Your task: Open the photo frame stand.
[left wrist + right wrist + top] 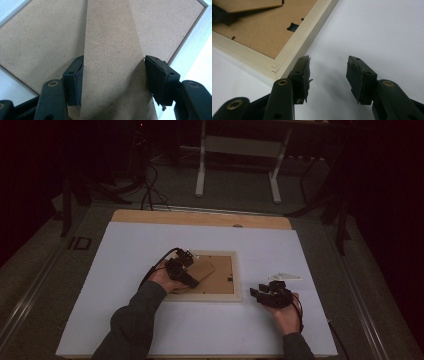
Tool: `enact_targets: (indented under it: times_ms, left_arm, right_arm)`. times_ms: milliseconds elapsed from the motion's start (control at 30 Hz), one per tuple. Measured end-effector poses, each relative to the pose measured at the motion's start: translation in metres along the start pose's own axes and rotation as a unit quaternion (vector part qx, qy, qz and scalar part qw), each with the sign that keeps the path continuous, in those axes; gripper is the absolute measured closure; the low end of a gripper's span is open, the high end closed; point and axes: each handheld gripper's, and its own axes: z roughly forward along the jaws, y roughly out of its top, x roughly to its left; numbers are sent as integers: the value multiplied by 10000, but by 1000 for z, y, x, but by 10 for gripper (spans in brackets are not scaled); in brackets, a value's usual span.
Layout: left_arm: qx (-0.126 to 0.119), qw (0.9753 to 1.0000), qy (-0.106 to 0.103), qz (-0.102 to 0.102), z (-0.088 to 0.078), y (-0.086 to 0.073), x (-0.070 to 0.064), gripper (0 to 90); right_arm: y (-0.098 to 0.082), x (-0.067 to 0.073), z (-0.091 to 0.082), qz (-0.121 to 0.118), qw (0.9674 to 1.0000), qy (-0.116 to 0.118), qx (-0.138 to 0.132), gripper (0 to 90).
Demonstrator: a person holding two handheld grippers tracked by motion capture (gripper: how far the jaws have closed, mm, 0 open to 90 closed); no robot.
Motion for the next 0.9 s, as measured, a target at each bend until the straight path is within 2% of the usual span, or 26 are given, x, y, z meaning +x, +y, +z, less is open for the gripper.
enact_targets:
  times_ms: [233, 567, 900]
  left_arm:
    - [-97, 9998, 173, 87, -1, 0, -5, 382]
    - [-183, 9988, 399, 215, -4, 0, -10, 381]
    - [-366, 9962, 676, 409, -8, -3, -20, 380]
  right_arm:
    - [0, 3, 3, -14, 10000, 14, 44, 528]
    - [3, 1, -3, 14, 10000, -15, -48, 530]
    - [18, 2, -8, -78, 9998, -30, -166, 531]
